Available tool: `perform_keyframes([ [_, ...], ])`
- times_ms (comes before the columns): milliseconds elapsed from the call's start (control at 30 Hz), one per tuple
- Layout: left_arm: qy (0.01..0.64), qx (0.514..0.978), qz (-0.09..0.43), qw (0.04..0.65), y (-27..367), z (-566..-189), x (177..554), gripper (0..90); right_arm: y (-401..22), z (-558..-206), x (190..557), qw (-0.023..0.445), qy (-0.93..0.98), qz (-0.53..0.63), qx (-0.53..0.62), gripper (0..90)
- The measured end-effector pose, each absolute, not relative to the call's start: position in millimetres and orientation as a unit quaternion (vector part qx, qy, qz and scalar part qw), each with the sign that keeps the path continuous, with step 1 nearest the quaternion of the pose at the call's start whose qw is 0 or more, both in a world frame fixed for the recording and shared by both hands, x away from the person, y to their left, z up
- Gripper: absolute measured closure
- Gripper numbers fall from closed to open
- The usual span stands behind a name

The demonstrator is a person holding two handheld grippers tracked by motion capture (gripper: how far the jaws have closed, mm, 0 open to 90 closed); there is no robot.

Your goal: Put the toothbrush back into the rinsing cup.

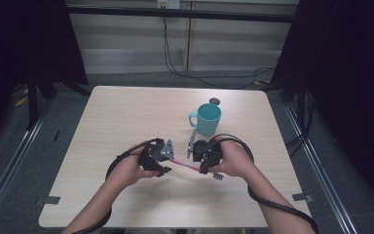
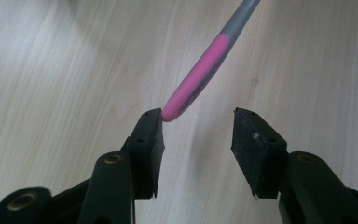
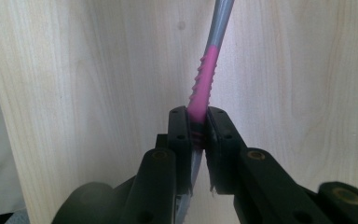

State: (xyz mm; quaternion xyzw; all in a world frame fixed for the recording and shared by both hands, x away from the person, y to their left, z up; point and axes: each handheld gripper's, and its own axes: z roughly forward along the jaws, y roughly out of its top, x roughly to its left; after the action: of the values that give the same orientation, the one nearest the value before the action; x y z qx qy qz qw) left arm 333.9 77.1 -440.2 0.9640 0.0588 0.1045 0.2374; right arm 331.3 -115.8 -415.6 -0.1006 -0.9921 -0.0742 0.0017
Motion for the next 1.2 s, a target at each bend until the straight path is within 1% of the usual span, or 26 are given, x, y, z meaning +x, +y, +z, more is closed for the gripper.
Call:
perform_keyframes([
  [200,0.054,0.964,0.102,0.238,76.9,-440.3,333.7,55.0,-115.6,-413.9,330.0,0.0,-0.993,-0.073,-0.097,81.2],
  [333,0.037,0.967,0.111,0.227,74.9,-439.8,332.8,55.4,-115.6,-414.3,330.0,0.0,-0.993,-0.074,-0.096,81.2],
  [600,0.023,0.966,0.116,0.23,71.2,-441.5,332.4,56.1,-111.4,-412.6,328.5,0.002,-0.993,-0.086,-0.087,81.3],
  [700,0.023,0.966,0.117,0.229,70.9,-443.0,333.0,60.7,-113.1,-411.8,329.4,0.002,-0.992,-0.092,-0.081,81.2],
  [867,0.022,0.968,0.116,0.222,70.4,-445.2,333.4,62.9,-114.4,-410.6,329.1,0.002,-0.991,-0.101,-0.084,81.2],
  [933,0.021,0.968,0.119,0.218,70.6,-445.5,333.0,67.0,-114.4,-410.4,328.9,0.006,-0.992,-0.097,-0.081,81.1],
  [967,0.019,0.969,0.121,0.215,70.9,-445.5,333.1,71.3,-114.4,-410.3,328.4,0.005,-0.992,-0.102,-0.079,81.1],
  [1033,0.02,0.97,0.119,0.209,71.8,-445.0,333.7,74.6,-114.3,-409.6,328.0,0.008,-0.991,-0.105,-0.076,81.1],
  [1200,0.024,0.972,0.11,0.205,72.7,-444.8,333.3,75.7,-114.0,-408.4,327.4,0.01,-0.991,-0.11,-0.076,81.0],
])
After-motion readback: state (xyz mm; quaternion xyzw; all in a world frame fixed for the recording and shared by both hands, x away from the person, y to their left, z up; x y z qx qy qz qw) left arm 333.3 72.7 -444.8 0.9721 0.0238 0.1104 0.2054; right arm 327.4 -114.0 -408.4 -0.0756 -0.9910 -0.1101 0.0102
